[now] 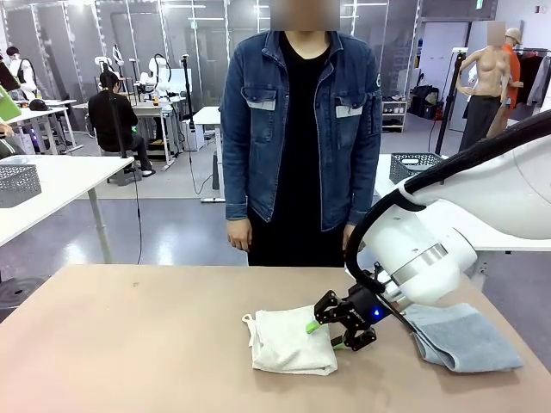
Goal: Fold the towels and place them in the basket.
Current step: Stack the folded Towel with hook on the right side of the table.
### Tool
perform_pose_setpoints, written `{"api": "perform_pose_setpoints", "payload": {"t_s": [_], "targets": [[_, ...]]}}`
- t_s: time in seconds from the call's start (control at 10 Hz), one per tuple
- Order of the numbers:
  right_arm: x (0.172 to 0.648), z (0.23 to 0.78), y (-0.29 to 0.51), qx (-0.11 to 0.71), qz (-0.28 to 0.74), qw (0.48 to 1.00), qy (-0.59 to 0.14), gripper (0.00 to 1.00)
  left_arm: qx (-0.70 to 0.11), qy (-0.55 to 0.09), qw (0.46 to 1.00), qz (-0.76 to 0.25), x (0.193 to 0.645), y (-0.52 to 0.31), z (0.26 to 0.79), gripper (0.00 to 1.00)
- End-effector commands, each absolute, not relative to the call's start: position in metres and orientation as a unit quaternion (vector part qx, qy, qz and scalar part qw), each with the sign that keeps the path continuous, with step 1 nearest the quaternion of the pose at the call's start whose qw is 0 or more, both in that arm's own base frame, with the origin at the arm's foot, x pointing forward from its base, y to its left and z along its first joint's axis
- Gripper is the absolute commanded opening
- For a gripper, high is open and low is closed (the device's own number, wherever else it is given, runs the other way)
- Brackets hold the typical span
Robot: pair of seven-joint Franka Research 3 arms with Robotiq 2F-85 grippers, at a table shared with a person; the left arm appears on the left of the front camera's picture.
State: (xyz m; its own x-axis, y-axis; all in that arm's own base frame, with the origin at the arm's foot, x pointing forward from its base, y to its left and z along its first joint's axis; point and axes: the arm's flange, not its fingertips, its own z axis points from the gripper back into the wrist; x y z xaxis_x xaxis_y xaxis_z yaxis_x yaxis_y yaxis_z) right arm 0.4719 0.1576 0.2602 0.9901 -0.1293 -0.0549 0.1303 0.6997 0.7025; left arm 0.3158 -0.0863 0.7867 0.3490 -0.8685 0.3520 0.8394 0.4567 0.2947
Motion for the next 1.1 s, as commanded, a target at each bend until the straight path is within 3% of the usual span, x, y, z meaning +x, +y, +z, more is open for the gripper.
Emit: {"api": "perform_pose_setpoints", "payload": {"t_s": [0.0, 0.1, 0.2, 1.0], "targets": [[0.474, 0.250, 0.161, 0.402, -0.072, 0.913, -0.011, 0.53, 0.038, -0.236, 0.821, -0.518, 0.314, -0.085, 0.786, 1.00], [0.474, 0.252, 0.162, 0.405, -0.073, 0.911, -0.018, 0.20, 0.038, -0.236, 0.821, -0.518, 0.314, -0.085, 0.786, 1.00], [0.473, 0.254, 0.163, 0.403, -0.071, 0.912, -0.021, 0.00, 0.038, -0.236, 0.821, -0.518, 0.314, -0.085, 0.786, 1.00], [0.473, 0.264, 0.165, 0.390, -0.074, 0.918, -0.009, 0.00, 0.038, -0.236, 0.821, -0.518, 0.314, -0.085, 0.786, 1.00]]}}
